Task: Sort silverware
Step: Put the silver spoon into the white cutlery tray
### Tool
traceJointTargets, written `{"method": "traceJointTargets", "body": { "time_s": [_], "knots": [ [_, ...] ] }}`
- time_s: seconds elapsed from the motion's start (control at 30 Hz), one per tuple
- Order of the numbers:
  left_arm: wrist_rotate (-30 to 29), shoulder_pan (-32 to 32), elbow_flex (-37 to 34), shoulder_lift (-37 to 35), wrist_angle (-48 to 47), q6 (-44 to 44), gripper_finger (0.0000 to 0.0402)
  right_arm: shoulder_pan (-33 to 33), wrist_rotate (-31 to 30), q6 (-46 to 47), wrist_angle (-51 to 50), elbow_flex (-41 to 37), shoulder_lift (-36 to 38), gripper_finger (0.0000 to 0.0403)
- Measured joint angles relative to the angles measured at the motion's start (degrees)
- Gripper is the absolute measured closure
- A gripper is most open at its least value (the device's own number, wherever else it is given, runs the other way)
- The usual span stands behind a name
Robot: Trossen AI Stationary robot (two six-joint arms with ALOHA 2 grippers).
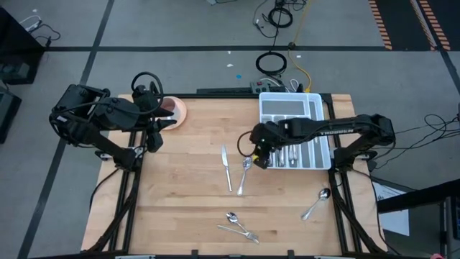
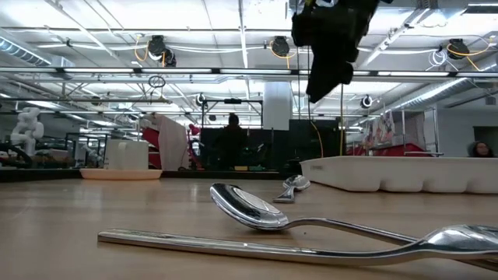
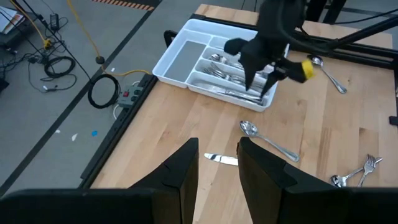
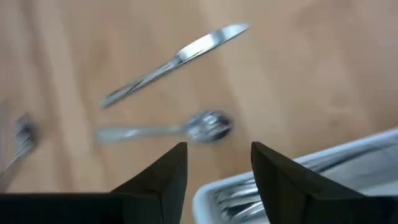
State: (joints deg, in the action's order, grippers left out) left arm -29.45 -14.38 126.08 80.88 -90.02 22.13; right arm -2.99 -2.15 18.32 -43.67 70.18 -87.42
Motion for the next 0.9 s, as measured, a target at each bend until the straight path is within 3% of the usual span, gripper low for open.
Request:
{"method": "traceJointTargets", "body": {
  "time_s": [0.13,0.23,0.9],
  "knots": [
    [0.00,0.01,0.00,0.00,0.00,-0.02,0.0285,-2.78,9.53,-6.27,-0.31,-1.29,-0.48,0.0218],
    [0.00,-0.01,0.01,0.00,0.00,0.00,0.0285,-5.17,12.79,-8.10,0.98,-2.94,-1.29,0.0207],
    [-1.04,2.66,0.02,0.00,0.00,0.04,0.0285,-8.37,14.51,-16.58,11.53,-3.20,-17.73,0.0202]
  ]
}}
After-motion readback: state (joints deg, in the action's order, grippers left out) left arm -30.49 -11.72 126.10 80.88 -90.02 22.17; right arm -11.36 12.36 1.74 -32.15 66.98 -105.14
